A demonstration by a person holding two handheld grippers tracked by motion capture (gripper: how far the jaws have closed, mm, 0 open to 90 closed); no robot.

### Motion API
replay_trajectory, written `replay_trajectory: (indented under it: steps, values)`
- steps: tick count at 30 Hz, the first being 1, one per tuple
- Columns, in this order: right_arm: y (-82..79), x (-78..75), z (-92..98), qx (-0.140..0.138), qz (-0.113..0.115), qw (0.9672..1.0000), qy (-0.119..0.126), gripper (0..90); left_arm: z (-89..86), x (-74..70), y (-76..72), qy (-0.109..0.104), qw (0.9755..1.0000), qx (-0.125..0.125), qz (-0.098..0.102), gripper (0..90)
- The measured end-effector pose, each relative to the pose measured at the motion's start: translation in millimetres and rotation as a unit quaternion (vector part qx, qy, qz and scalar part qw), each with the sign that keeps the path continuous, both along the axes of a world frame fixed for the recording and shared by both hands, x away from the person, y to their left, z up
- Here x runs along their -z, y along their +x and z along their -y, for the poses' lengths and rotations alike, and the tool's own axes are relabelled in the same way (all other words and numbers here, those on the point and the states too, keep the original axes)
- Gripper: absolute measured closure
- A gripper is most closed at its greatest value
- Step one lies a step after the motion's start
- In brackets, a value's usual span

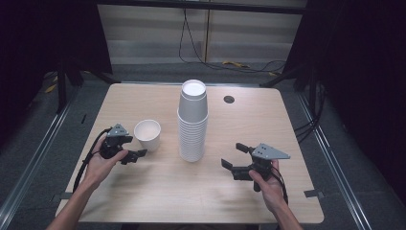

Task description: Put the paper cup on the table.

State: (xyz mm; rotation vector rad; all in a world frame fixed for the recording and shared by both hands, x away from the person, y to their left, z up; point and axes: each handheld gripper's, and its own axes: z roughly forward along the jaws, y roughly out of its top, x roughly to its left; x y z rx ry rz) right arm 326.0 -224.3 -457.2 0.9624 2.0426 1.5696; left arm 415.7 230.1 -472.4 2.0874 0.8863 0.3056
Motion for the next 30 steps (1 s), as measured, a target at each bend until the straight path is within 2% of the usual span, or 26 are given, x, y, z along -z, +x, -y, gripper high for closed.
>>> replay_trajectory:
  steps: [6,8,9,10,13,21,26,30]
  values:
    - [-0.8,0.7,-1.4,-0.004,-0.002,1.0,-0.001,13.8,1.9,-0.3,-21.8,-0.012,0.9997,0.013,0.016,16.7]
    - [-0.8,1.1,-1.2,-0.004,-0.002,1.0,-0.001,13.8,2.1,0.4,-29.5,-0.027,0.9995,0.012,0.014,16.6]
    - [-0.8,1.1,-1.2,-0.004,-0.002,1.0,-0.001,13.8,2.1,0.4,-29.5,-0.027,0.9995,0.012,0.014,16.6]
    - [-1.0,1.1,-1.2,-0.005,-0.002,1.0,-0.001,13.8,2.9,2.0,-36.6,-0.041,0.999,0.01,0.016,16.6]
    - [-1.2,1.0,-1.2,-0.004,-0.003,1.0,-0.001,13.8,6.8,2.2,-46.5,-0.045,0.9987,0.011,0.02,16.6]
    - [-2.1,1.9,-1.0,-0.003,-0.005,1.0,-0.002,13.8,18.9,-4.7,-66.0,-0.078,0.9966,0.006,0.026,16.6]
    - [-3.2,3.5,-1.7,-0.01,-0.022,0.9997,-0.006,13.8,30.2,-4.5,-81.5,-0.081,0.9958,0.015,0.04,16.7]
    - [-5.5,3.7,-2.9,-0.018,-0.028,0.9994,-0.006,13.8,33.9,-2.9,-88.4,-0.092,0.9949,0.013,0.037,16.7]
